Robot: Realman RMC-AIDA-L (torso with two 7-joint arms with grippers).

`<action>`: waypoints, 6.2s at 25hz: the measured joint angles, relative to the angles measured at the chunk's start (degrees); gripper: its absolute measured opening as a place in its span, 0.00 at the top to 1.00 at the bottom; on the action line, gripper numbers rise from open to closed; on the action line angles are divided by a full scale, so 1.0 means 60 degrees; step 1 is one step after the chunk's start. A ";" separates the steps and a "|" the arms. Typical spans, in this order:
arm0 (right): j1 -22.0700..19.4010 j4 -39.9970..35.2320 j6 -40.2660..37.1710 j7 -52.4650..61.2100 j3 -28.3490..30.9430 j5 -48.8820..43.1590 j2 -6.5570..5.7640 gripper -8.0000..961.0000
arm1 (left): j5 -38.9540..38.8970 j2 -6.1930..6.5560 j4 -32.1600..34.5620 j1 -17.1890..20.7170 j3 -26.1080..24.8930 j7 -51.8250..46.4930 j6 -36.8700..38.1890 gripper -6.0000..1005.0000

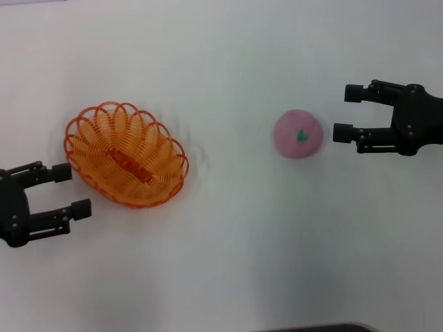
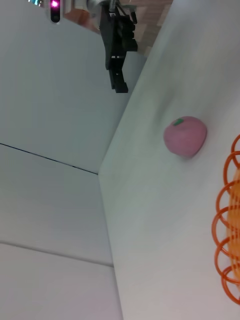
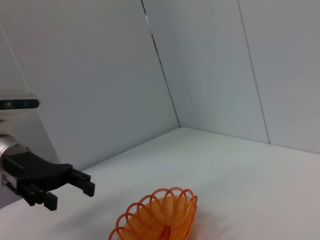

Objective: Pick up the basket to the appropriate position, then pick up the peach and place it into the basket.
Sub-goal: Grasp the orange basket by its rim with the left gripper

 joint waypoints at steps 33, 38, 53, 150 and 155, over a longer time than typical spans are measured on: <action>0.0207 0.0000 0.0118 -0.0132 0.0001 0.0015 0.0305 0.02 | -0.5843 -0.0444 -0.3599 -0.0906 -0.0059 0.3754 -0.2760 0.21; 0.0210 0.0056 0.0124 -0.0132 0.0019 0.0011 0.0325 0.02 | -0.6994 -0.0465 -0.4310 -0.0833 -0.0065 0.4660 -0.3114 0.21; 0.0253 0.0174 0.0162 -0.0266 0.0000 -0.0001 0.0316 0.02 | -0.7482 -0.0481 -0.4602 -0.0927 -0.0050 0.4642 -0.3676 0.22; 0.0531 0.0353 0.0718 -0.0720 0.0005 0.0058 0.0422 0.02 | 0.6109 0.0134 0.0983 -0.5352 0.6248 -1.1084 -0.4544 0.22; 0.0531 0.0351 0.0743 -0.0733 0.0004 0.0058 0.0422 0.02 | 0.6108 0.0154 0.0787 -0.5226 0.6419 -1.1066 -0.4756 0.22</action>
